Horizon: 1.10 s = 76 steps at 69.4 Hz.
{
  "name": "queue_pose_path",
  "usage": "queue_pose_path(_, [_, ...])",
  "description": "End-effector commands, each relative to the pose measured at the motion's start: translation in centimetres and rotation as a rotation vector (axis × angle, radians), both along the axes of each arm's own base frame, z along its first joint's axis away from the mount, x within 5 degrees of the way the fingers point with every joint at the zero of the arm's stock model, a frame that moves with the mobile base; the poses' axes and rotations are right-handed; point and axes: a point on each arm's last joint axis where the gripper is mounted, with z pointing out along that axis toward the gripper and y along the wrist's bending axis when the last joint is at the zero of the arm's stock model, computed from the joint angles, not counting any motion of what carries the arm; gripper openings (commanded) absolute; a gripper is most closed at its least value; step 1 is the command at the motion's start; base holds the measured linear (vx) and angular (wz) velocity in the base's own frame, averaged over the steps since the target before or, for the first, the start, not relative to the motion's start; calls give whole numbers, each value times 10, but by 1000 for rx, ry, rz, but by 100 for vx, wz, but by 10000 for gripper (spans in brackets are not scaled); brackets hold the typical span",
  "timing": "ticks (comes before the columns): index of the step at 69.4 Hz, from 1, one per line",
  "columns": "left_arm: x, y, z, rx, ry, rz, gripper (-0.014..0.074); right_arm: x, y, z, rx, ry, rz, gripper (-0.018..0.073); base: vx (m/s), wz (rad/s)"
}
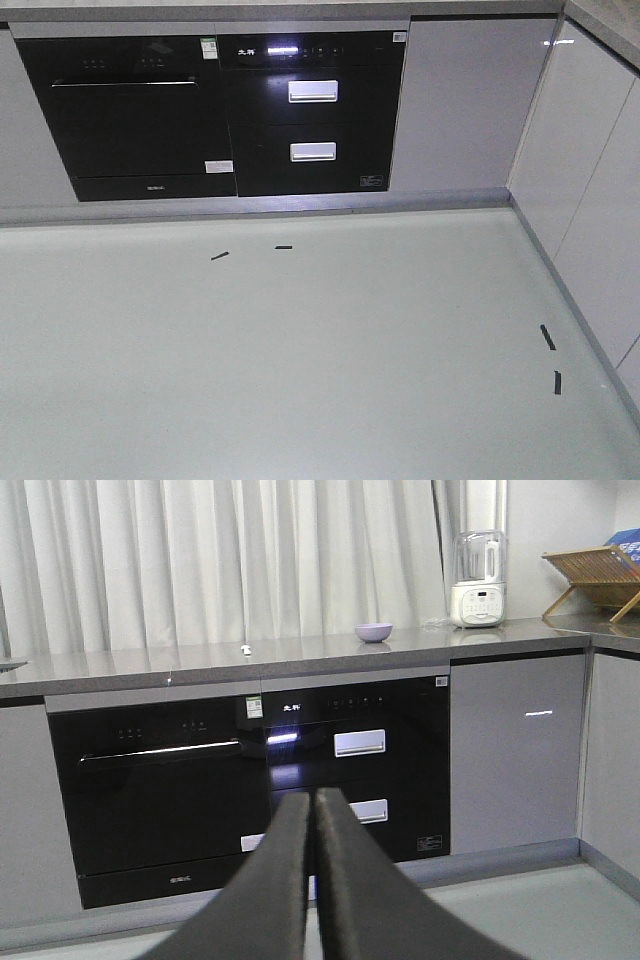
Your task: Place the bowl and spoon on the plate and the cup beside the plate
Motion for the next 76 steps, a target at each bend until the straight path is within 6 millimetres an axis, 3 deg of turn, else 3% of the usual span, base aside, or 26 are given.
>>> queue_pose_path(1, [-3,0,10,-19,-94,-4,-6,-1,0,5,-11,-76,-1,-11,0,0])
queue_pose_path(76, [-3,0,10,-19,-94,-4,-6,-1,0,5,-11,-75,-1,-11,0,0])
